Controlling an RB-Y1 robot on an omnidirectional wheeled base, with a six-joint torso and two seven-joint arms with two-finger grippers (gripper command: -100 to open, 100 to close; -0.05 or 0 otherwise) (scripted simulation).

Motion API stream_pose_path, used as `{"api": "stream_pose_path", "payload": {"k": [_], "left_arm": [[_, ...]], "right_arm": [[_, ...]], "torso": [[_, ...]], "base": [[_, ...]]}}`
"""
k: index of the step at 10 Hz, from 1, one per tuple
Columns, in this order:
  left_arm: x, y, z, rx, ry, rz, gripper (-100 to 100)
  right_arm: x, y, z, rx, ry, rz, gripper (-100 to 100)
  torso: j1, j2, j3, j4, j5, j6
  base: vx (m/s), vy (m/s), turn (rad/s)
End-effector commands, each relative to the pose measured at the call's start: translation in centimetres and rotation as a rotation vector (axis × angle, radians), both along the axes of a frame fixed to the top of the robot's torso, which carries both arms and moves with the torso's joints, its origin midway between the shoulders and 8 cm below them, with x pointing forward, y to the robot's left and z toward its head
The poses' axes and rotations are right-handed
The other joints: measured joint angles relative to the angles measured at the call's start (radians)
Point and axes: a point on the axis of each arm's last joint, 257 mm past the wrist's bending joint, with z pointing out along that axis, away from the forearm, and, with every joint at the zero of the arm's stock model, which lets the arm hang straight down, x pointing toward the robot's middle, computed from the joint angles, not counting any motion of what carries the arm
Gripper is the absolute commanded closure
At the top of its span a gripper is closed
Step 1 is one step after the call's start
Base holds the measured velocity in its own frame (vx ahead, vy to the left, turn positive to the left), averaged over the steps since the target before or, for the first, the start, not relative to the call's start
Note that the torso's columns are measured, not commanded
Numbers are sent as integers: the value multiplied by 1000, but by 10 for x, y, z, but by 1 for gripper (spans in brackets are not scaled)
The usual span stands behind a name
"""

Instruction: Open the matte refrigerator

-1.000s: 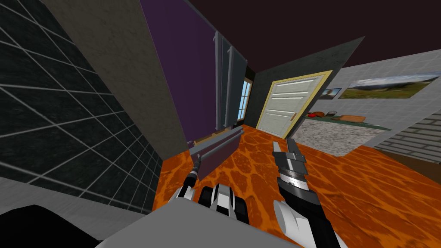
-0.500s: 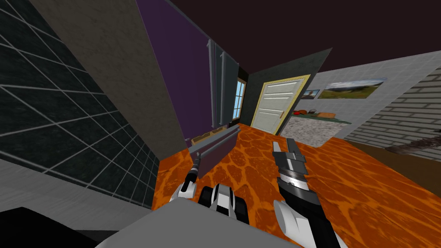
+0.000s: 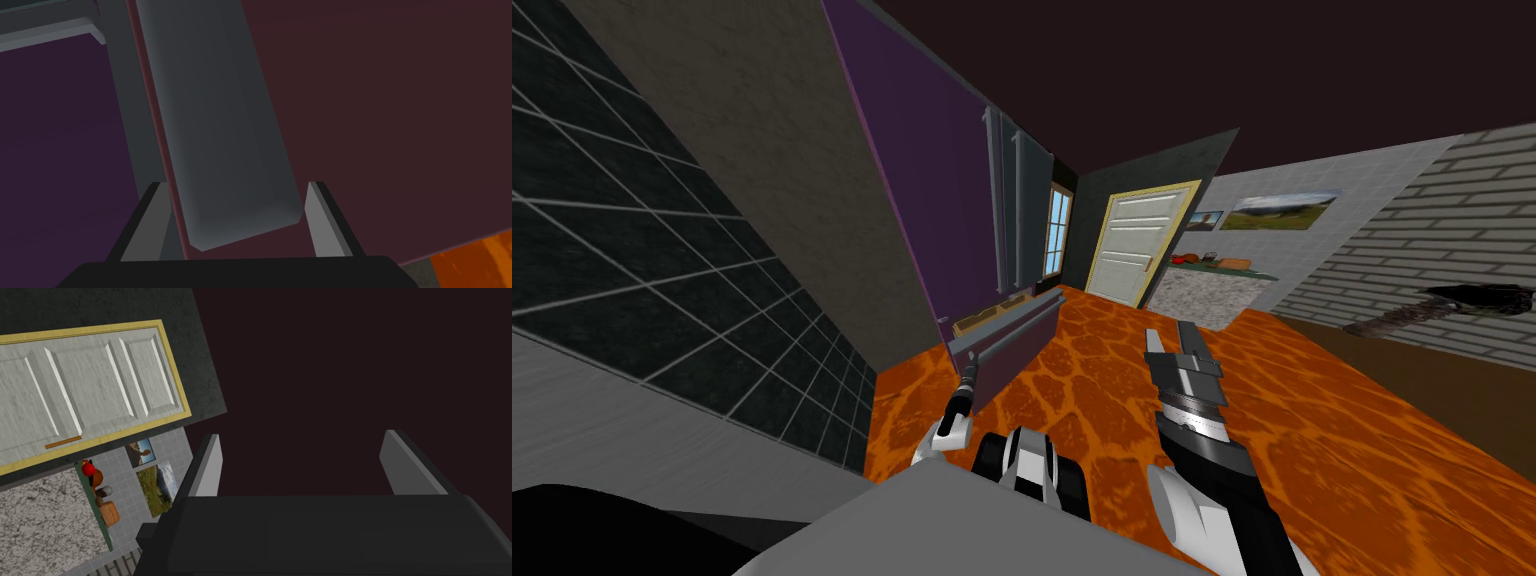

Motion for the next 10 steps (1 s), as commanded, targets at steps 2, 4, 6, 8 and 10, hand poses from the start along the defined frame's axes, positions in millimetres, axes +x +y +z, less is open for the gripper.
{"api": "stream_pose_path", "payload": {"k": [2,4,6,8,10], "left_arm": [[22,2,16,0,-3,-10,-100],[37,4,26,-1,-2,-16,-100],[50,5,37,-1,-2,-22,-100],[63,6,49,-2,-2,-28,-100],[59,5,38,-14,33,-28,-100]], "right_arm": [[0,0,0,0,0,0,0],[0,0,0,0,0,0,0],[0,0,0,0,0,0,0],[0,0,0,0,0,0,0],[0,0,0,0,0,0,0]], "torso": [[-1,3,2,0,1,1],[2,3,2,2,0,0],[-5,9,4,4,-3,-2],[-8,15,7,9,-7,-2],[-10,19,10,14,-9,-2]], "base": [[-77,-55,43],[-56,5,17],[-46,-10,27],[-62,-34,30],[-36,-18,6]]}}
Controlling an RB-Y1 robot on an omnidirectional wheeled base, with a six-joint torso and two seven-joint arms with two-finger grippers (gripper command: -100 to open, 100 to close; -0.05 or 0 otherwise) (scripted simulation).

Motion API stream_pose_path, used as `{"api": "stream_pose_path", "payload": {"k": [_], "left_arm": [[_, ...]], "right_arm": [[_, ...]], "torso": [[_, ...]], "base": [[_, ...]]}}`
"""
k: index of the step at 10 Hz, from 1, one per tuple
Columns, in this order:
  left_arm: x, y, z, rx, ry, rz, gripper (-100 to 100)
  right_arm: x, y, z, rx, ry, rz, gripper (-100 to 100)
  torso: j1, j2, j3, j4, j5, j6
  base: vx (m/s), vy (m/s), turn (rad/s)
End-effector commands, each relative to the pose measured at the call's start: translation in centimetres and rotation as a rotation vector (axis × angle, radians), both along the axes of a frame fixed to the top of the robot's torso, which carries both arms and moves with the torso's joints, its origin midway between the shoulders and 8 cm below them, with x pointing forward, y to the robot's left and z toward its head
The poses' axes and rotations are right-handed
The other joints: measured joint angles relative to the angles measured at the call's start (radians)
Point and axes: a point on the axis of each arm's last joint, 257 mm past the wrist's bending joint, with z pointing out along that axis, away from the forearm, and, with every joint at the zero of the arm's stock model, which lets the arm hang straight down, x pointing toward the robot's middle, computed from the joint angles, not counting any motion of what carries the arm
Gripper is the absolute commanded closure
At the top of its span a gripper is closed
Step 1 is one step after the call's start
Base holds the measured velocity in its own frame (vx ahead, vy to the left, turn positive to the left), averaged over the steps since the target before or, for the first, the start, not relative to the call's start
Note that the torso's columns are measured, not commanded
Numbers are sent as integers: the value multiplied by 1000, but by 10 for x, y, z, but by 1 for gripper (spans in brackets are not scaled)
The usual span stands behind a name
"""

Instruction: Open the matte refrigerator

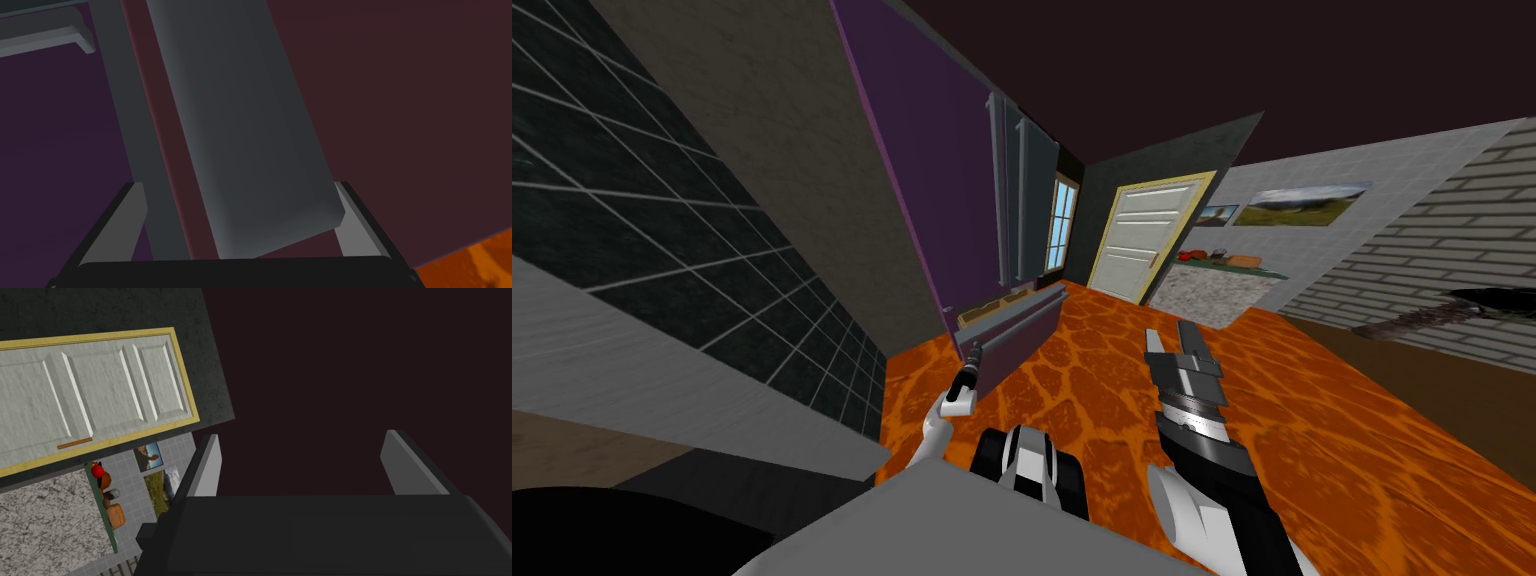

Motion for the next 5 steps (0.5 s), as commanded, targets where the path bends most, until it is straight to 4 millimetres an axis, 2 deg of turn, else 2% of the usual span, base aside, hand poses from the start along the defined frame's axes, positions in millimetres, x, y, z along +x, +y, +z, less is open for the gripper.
{"api": "stream_pose_path", "payload": {"k": [1,5], "left_arm": [[-1,-1,-4,-5,12,0,0],[-8,-6,-19,-19,45,-2,0]], "right_arm": [[0,0,0,0,0,0,0],[0,0,0,0,0,0,0]], "torso": [[1,-2,-1,-3,2,0],[7,-12,-6,-10,8,1]], "base": [[7,-5,-24],[3,-4,-11]]}}
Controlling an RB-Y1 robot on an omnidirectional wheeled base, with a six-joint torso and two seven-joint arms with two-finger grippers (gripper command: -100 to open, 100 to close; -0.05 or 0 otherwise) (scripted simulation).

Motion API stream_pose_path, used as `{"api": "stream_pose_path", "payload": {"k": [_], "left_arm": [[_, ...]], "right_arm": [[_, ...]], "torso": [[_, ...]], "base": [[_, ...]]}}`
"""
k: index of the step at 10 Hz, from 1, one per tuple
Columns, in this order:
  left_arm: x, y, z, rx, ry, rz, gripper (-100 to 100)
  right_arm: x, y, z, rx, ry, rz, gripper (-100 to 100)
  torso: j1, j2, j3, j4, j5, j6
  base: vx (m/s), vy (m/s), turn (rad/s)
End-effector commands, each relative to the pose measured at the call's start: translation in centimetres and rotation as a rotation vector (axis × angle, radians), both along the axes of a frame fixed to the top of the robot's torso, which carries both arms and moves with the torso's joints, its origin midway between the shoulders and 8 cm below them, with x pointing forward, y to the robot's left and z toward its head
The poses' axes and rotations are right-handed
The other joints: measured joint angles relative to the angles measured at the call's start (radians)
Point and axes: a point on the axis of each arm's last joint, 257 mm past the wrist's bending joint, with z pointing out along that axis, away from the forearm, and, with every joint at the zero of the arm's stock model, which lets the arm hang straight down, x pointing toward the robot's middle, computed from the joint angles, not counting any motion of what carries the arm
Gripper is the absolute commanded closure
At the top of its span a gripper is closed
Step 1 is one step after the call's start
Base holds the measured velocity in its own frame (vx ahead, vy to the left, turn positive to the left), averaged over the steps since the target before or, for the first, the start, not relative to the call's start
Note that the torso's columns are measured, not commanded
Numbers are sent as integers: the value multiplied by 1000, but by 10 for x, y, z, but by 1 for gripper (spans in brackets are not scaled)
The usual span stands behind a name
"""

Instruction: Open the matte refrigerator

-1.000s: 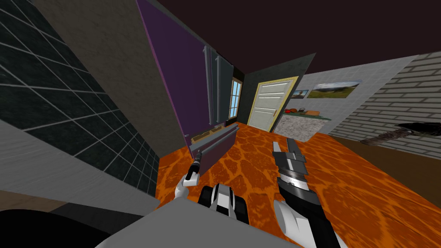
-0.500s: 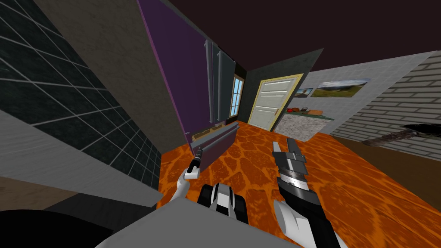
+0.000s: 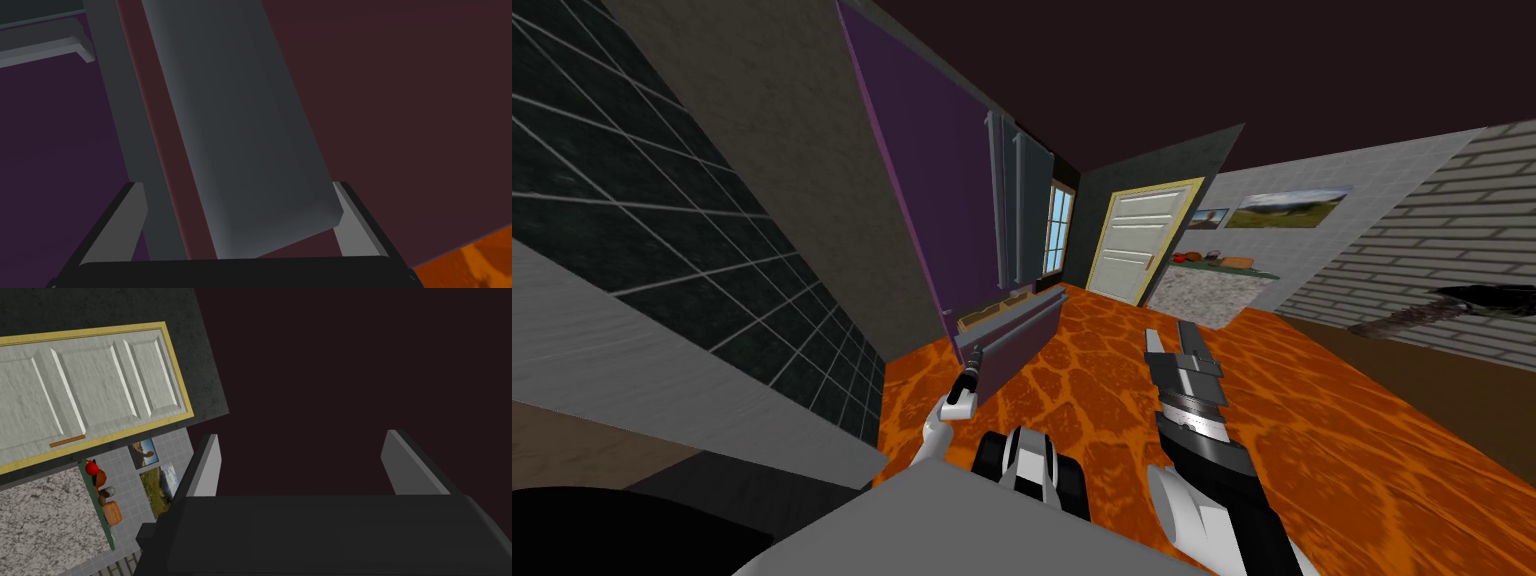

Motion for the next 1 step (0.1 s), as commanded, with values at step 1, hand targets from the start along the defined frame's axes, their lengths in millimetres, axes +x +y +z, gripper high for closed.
{"api": "stream_pose_path", "payload": {"k": [1], "left_arm": [[-1,-1,-2,-2,4,0,0]], "right_arm": [[0,0,0,0,0,0,0]], "torso": [[1,-1,-1,-1,1,0]], "base": [[0,0,0]]}}
